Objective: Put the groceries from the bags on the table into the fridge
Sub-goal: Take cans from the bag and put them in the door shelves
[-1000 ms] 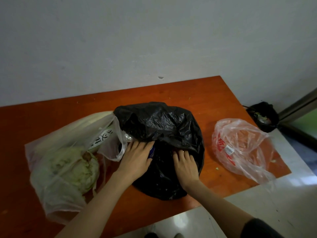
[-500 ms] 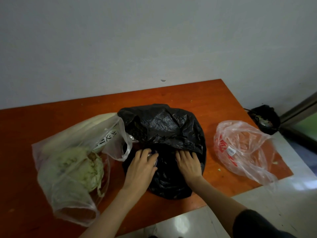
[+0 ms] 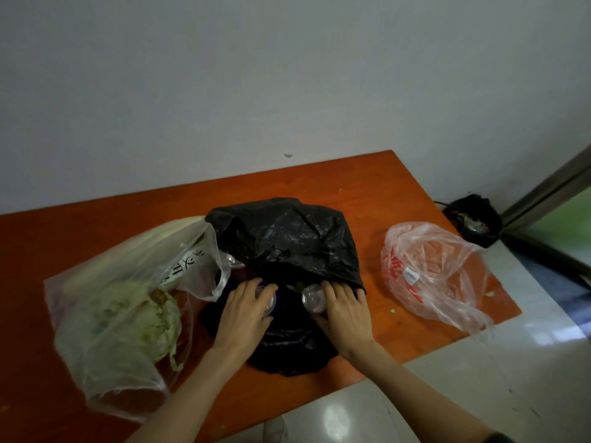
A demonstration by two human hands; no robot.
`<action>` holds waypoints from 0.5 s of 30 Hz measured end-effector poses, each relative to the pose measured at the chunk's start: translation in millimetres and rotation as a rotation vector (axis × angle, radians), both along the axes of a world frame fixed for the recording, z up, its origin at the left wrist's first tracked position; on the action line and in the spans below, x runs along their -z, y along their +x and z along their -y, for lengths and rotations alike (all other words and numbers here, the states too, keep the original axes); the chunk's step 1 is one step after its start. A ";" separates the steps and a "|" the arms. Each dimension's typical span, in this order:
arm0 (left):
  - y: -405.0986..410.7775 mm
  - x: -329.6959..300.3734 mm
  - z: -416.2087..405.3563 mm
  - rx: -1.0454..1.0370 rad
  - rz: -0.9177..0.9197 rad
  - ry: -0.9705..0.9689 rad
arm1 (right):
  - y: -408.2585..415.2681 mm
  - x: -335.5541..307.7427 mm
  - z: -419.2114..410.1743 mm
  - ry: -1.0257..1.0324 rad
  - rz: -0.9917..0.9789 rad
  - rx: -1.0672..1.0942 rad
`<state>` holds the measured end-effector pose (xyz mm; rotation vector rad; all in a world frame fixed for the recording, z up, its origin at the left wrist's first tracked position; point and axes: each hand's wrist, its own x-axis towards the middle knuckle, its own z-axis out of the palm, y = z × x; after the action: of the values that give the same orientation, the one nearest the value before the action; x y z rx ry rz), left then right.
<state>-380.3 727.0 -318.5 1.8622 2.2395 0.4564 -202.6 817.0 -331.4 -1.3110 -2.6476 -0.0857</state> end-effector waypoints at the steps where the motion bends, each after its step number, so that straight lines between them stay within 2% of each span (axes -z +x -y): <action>1: -0.2 -2.2 -0.8 -0.011 0.017 0.006 | 2.6 -3.8 1.3 -0.031 -0.041 0.005; 4: 1.8 -13.3 -1.8 -0.013 0.046 0.035 | 12.1 -15.1 5.1 -0.135 -0.172 -0.020; 10: 10.8 -58.1 -3.3 0.082 0.175 0.166 | 30.2 -58.3 21.4 -0.352 -0.615 -0.040; 15: 35.1 -98.8 -10.5 0.203 0.242 0.243 | 63.6 -89.8 33.2 -0.291 -0.802 0.050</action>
<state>-345.2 737.5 -219.8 1.9977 1.8861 0.8981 -139.0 783.8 -241.6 -1.1497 -1.9750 0.6912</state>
